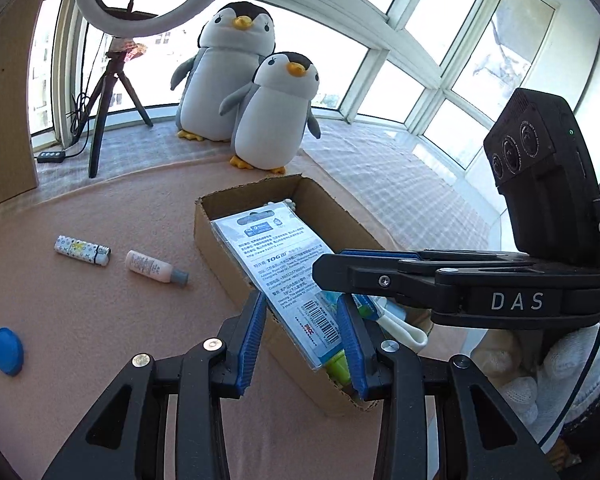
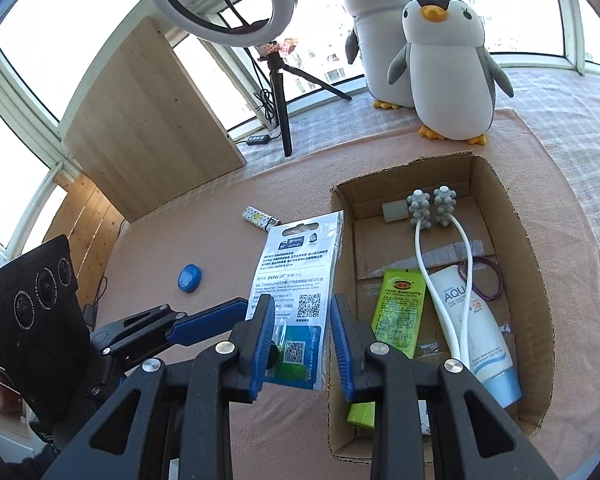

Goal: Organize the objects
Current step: 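Carry the card package with the right gripper into the box and release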

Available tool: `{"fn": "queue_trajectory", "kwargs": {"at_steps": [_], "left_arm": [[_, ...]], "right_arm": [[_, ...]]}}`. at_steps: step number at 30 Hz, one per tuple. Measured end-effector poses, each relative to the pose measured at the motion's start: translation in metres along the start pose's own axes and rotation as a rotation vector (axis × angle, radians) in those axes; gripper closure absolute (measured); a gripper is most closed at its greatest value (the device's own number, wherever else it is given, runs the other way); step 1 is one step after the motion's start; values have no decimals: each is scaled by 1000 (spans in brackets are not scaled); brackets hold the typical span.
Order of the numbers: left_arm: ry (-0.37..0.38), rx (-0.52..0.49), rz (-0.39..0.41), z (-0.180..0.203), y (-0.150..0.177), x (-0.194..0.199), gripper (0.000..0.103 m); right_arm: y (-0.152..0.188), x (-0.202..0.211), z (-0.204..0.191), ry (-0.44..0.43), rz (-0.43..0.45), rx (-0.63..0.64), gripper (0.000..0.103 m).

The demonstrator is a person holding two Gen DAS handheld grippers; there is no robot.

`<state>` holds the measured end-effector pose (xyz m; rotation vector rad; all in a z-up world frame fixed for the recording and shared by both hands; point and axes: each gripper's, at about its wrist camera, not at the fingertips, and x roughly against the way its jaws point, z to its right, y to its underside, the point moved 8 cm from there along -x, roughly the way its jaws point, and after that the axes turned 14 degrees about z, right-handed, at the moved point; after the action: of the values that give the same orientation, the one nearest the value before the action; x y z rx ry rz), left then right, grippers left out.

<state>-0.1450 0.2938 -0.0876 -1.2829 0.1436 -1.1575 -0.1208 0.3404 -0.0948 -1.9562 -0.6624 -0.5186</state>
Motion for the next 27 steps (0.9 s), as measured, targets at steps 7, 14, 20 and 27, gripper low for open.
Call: {"fn": "queue_trajectory", "kwargs": {"at_steps": [7,14,20,27], "left_arm": [[24,-2,-1,18,-8,-30,64],[-15,6,-32,10,0,-42,62],[-36,26,-33,-4,5,-33,59],[-108,23,-68,-33,22,-10,49]], "right_arm": [[-16,7,30,40,16,-3,77],[-21,12,53,106,40,-11,59],[-17,8,48,95,24,-9,55],[-1,-4,30,60,-10,-8,43]]}}
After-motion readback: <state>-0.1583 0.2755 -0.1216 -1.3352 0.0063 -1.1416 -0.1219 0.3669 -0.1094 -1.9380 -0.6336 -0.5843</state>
